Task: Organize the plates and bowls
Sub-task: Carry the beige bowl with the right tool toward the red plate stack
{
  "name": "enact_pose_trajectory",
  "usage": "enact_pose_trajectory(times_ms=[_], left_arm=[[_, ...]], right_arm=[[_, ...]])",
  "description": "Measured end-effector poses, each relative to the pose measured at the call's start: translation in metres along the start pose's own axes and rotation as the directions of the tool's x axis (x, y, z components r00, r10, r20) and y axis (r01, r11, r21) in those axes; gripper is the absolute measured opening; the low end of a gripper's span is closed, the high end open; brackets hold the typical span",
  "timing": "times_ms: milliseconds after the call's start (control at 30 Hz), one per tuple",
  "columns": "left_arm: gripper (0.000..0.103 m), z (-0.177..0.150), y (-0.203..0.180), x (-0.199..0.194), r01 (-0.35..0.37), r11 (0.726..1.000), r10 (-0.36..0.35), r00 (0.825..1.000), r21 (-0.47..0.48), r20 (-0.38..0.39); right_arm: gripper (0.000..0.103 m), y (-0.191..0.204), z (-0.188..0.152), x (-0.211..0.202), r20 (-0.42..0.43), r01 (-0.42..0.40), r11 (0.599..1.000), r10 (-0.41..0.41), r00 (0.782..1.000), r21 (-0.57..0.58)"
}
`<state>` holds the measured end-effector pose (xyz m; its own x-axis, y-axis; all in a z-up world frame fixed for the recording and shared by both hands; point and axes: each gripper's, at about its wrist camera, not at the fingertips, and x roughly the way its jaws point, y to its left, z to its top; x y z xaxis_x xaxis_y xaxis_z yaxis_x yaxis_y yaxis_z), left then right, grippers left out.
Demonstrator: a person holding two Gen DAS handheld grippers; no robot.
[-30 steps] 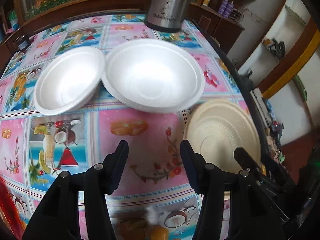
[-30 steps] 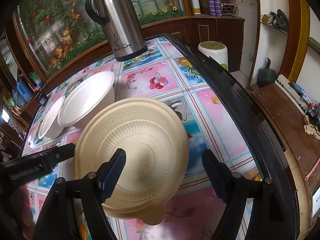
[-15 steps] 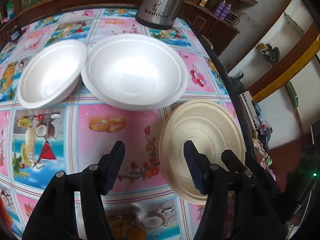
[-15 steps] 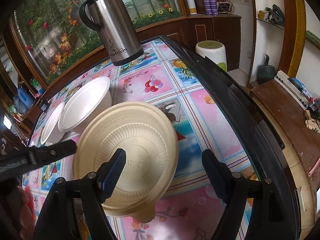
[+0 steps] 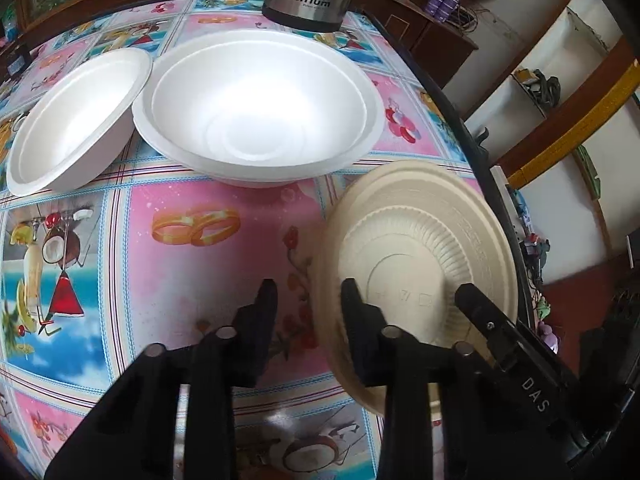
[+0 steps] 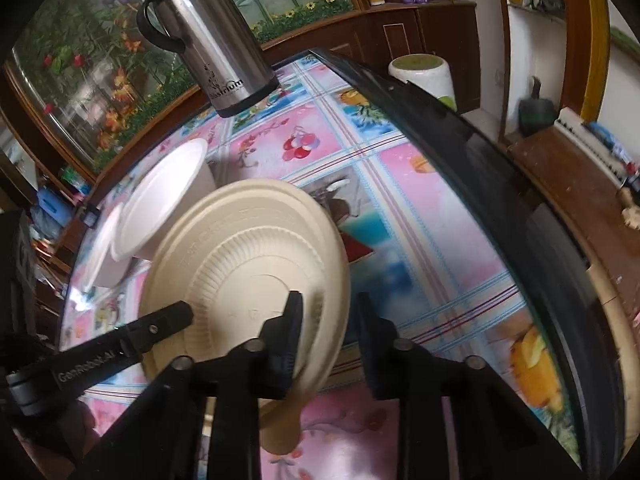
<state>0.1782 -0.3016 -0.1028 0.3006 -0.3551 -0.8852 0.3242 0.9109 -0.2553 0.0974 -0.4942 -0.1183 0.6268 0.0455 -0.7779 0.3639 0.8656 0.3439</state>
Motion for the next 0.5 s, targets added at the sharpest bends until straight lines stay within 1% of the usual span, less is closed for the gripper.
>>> enact_pose_trajectory(times_ms=[33, 67, 133, 200, 300, 500], left_arm=[[0.017, -0.002, -0.001, -0.002, 0.0, 1.0, 0.0, 1.0, 0.01, 0.001], [0.012, -0.003, -0.001, -0.003, -0.004, 1.0, 0.004, 1.0, 0.016, 0.002], [0.012, -0.006, 0.003, -0.007, -0.019, 1.0, 0.019, 1.0, 0.022, 0.007], [0.012, -0.01, 0.011, -0.009, -0.016, 1.0, 0.016, 1.0, 0.007, 0.007], [0.012, -0.016, 0.021, -0.016, -0.014, 1.0, 0.014, 1.0, -0.003, 0.016], [0.012, -0.03, 0.045, -0.048, -0.035, 0.999, 0.037, 0.996, -0.023, 0.077]], right_arm=[[0.018, 0.003, -0.001, -0.001, 0.003, -0.003, 1.0, 0.003, 1.0, -0.002], [0.017, 0.007, -0.003, -0.001, 0.005, -0.003, 1.0, 0.003, 1.0, -0.01], [0.017, 0.016, -0.006, -0.003, 0.014, 0.012, 1.0, -0.011, 1.0, -0.026], [0.016, 0.025, -0.01, -0.006, 0.028, 0.027, 0.999, -0.025, 0.999, -0.047], [0.016, 0.039, -0.016, -0.011, 0.035, 0.025, 0.997, -0.022, 0.999, -0.076], [0.015, 0.071, -0.028, -0.022, 0.055, 0.015, 0.991, -0.008, 0.998, -0.134]])
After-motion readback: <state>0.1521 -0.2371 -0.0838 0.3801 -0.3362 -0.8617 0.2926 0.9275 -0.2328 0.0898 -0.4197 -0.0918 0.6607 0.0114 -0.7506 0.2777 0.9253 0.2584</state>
